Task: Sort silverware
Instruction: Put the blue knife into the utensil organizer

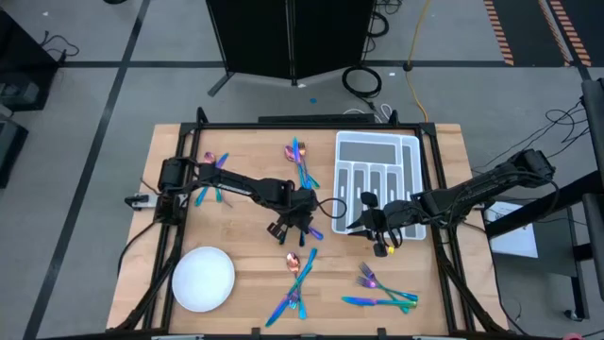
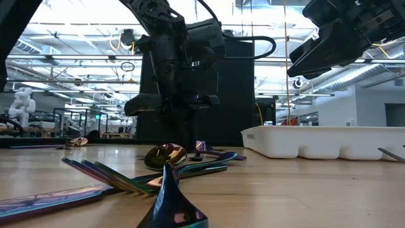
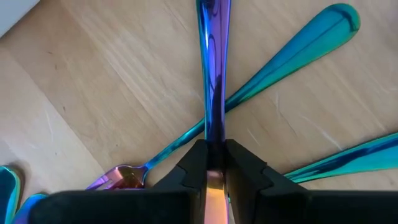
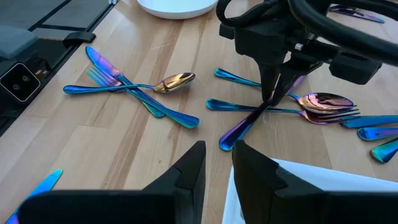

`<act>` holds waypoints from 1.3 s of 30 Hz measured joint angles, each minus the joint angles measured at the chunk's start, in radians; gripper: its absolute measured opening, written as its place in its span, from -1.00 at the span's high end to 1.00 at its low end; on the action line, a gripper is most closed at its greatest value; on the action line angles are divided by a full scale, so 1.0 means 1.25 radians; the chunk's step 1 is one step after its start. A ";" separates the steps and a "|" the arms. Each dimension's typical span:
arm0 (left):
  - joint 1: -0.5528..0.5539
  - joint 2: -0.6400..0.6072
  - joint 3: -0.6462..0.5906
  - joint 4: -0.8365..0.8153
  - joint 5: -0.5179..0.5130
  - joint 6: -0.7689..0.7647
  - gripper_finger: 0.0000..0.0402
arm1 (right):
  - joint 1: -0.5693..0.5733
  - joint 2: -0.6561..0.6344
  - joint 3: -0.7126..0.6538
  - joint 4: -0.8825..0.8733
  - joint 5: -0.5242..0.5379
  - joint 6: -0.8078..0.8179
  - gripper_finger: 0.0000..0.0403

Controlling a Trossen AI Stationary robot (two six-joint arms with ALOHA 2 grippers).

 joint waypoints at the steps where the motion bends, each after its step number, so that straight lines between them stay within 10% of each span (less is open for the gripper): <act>1: 0.000 0.000 0.006 -0.010 -0.003 0.000 0.80 | 0.000 0.000 0.000 0.000 0.000 0.000 0.66; 15: -0.001 0.000 0.227 -0.259 -0.020 0.044 0.81 | 0.000 -0.059 0.000 -0.043 0.001 0.001 0.66; 25: -0.002 -0.001 0.277 -0.152 -0.127 0.363 0.81 | 0.000 -0.240 0.000 -0.221 0.113 0.044 0.66; 39: 0.021 -0.001 0.277 0.000 -0.045 0.695 0.80 | -0.001 -0.296 0.000 -0.295 0.213 0.015 0.66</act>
